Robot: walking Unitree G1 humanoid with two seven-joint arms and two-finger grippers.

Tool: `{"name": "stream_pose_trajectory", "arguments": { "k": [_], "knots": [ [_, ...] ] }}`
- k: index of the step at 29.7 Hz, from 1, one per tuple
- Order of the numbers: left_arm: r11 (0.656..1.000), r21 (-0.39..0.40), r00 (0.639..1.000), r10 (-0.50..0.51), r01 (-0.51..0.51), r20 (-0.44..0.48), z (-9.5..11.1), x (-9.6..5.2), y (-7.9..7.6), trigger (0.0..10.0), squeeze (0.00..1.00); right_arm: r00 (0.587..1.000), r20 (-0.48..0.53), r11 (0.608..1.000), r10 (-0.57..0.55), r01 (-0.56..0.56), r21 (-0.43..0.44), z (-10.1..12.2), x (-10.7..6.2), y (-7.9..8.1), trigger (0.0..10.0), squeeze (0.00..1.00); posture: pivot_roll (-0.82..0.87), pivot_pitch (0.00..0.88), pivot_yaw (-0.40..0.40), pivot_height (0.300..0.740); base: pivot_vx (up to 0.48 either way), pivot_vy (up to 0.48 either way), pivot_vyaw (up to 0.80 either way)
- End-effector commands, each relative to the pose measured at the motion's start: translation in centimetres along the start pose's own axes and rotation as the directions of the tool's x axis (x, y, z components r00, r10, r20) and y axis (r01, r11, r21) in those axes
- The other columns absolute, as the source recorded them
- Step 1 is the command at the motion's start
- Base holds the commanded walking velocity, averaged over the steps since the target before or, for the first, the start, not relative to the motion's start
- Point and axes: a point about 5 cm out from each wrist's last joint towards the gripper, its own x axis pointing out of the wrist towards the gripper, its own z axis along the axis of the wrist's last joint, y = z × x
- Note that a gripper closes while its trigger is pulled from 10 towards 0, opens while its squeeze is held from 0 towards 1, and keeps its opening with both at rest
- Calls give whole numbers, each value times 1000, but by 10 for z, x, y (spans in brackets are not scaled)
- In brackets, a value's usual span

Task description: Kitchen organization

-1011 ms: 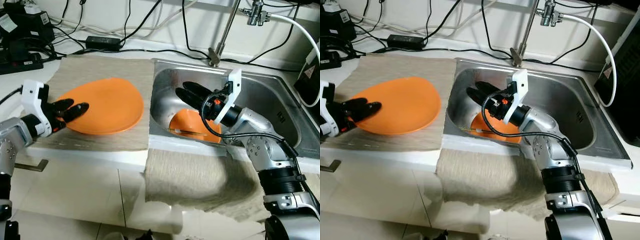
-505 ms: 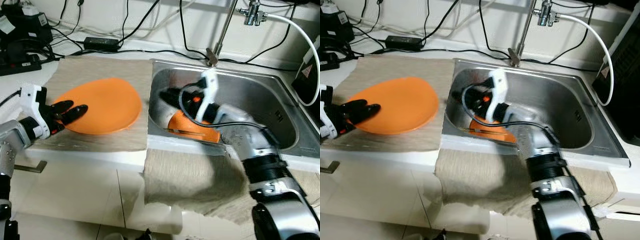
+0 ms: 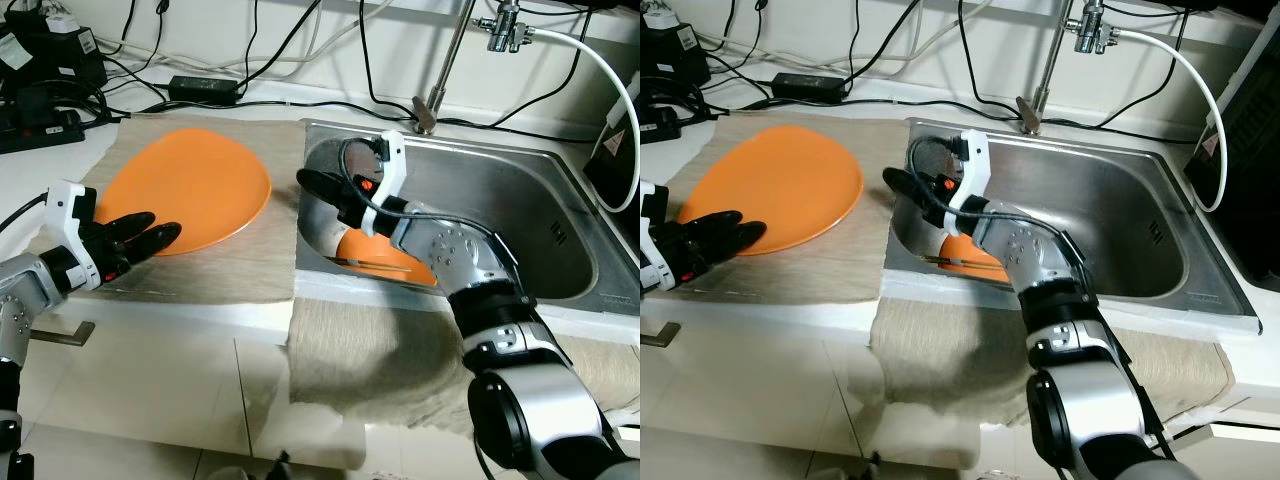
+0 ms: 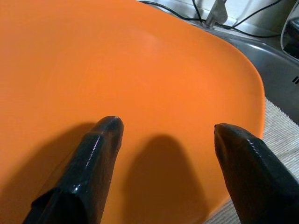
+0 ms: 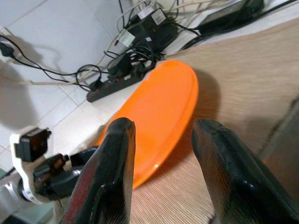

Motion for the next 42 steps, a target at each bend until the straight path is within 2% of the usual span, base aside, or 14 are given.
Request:
{"name": "stream_pose_trajectory", "arguments": {
  "k": [1,4,5,9,10,11,12,20,26,32,33,34,35,42],
  "knots": [
    [997,-82,992,-6,-4,-127,-33,3,-2,10000,0,1000,3,999,-27,27,25,2,-1,-4,10000,0,-43,0,-76,740,0,0,0],
    [997,-81,992,-11,1,-129,-33,3,-3,10000,0,998,-13,997,-57,58,51,-4,5,-7,10000,129,-44,0,-77,740,0,0,0],
    [997,-80,992,-14,4,-129,-33,4,-3,10000,0,998,-15,995,-63,64,70,-6,8,-7,10000,1000,-44,0,-78,740,0,0,0],
    [997,-82,991,-23,13,-130,-34,4,-4,10000,0,996,-34,992,-85,88,86,-12,20,-4,10000,1000,-42,0,-80,740,0,0,0],
    [996,-83,991,-25,14,-130,-35,3,-4,10000,0,996,-34,992,-88,90,92,-13,23,-2,10000,620,-42,0,-80,740,0,0,0],
    [996,-83,991,-26,15,-131,-35,3,-5,10000,0,996,-32,991,-88,91,98,-13,24,-2,10000,620,-43,0,-80,740,0,0,0],
    [996,-84,991,-27,16,-132,-35,3,-5,10000,0,998,-19,990,-67,69,126,-12,29,2,10000,0,-42,0,-82,740,0,0,0],
    [996,-87,990,-28,16,-136,-37,2,-5,10000,0,997,-48,992,-58,63,111,-17,41,11,10000,0,-41,0,-86,740,0,0,0],
    [996,-91,990,-34,21,-138,-39,0,-7,10000,0,983,-125,986,-136,146,75,-32,45,10,10000,0,-38,0,-95,740,0,0,0],
    [995,-94,989,-34,21,-140,-40,-1,-8,10000,0,992,-106,986,-70,85,146,-35,49,16,10000,0,-36,0,-98,740,0,0,0],
    [995,-95,990,-34,21,-140,-41,-1,-8,10000,0,996,-77,981,-36,50,187,-32,49,18,3451,0,-36,0,-98,740,0,0,0],
    [995,-95,990,-34,21,-140,-41,-1,-8,10000,0,996,-77,981,-36,50,187,-32,49,18,3451,0,-36,0,-98,740,0,0,0],
    [995,-95,989,-34,21,-141,-41,-1,-8,10000,0,997,-69,980,-23,37,198,-32,49,18,0,0,-36,0,-98,740,0,0,0],
    [995,-94,989,-38,25,-141,-40,0,-9,10000,0,997,-81,975,18,1,223,-35,47,18,0,0,-38,0,-97,740,0,0,0]
  ]
}}
